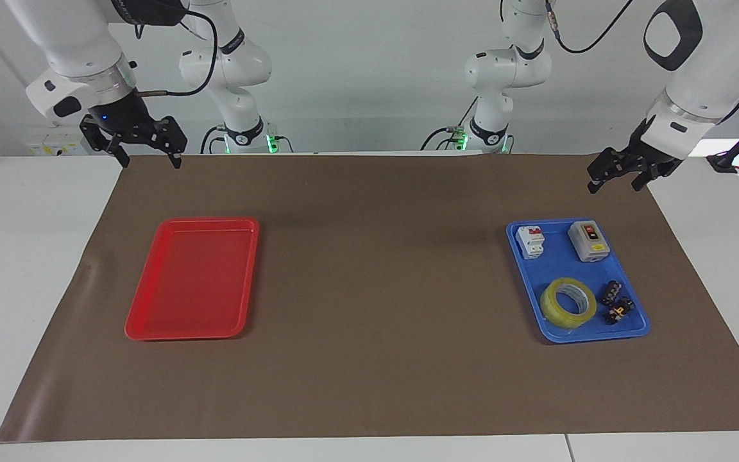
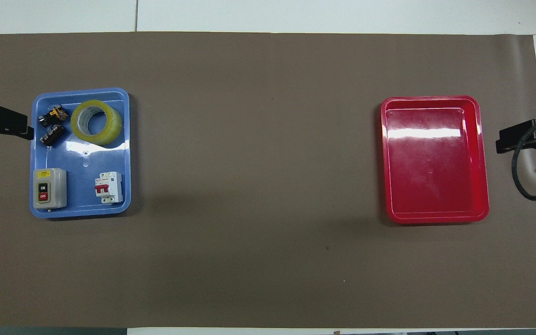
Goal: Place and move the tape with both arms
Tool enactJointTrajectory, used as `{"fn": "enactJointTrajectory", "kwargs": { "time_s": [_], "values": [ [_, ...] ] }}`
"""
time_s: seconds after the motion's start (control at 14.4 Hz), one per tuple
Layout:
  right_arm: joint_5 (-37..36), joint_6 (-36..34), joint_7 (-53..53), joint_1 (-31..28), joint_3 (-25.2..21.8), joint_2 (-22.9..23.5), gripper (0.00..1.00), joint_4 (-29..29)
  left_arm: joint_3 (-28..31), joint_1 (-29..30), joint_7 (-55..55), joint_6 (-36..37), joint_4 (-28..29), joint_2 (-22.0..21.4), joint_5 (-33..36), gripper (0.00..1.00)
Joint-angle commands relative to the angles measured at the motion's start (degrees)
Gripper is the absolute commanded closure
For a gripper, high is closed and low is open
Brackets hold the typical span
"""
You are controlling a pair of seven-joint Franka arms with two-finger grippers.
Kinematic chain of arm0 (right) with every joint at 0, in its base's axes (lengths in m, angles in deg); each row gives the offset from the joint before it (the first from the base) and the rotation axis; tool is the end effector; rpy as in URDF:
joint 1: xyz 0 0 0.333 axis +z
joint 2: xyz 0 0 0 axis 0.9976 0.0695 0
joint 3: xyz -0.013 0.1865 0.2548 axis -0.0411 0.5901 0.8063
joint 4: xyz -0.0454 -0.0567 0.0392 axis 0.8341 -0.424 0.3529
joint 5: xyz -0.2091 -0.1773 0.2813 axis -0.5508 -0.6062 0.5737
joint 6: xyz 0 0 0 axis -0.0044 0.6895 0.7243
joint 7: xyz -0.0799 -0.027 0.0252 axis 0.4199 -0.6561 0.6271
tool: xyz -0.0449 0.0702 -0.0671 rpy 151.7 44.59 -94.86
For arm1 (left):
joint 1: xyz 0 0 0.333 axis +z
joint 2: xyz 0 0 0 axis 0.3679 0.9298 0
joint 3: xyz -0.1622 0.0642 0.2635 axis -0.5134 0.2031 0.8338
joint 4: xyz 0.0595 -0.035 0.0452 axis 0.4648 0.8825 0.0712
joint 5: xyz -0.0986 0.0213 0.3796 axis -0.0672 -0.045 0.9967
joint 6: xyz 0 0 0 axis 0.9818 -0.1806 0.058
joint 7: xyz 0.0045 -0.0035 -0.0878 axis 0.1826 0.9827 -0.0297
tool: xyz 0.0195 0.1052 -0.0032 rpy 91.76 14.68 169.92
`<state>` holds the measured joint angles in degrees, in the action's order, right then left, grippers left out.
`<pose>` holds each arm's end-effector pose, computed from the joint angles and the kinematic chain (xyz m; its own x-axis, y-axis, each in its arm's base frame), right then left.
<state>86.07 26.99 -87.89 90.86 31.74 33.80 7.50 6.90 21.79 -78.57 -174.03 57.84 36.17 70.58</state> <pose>0.5327 -0.0045 0.6393 0.9984 -0.0372 -0.0424 -0.0361 -0.9990 0.0261 0.5663 -0.0065 0.6058 0.9989 -0.0071 -0.0455 -0.0056 -0.9994 0.0334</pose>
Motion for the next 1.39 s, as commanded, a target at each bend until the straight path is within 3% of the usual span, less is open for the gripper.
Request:
{"fn": "enactJointTrajectory", "kwargs": {
  "time_s": [0.0,1.32],
  "values": [
    [0.5,-0.4,-1.1,-0.3,0.3,-0.3,0.00,0.1,0.4,-0.5,0.7,-0.3,2.3,-2.0,-0.2,0.00],
    [0.4,0.4,-1.1,-0.2,0.7,-0.3,0.00,0.1,0.4,-0.6,-0.1,-0.3,2.2,-2.4,-0.2,0.00]
  ]
}}
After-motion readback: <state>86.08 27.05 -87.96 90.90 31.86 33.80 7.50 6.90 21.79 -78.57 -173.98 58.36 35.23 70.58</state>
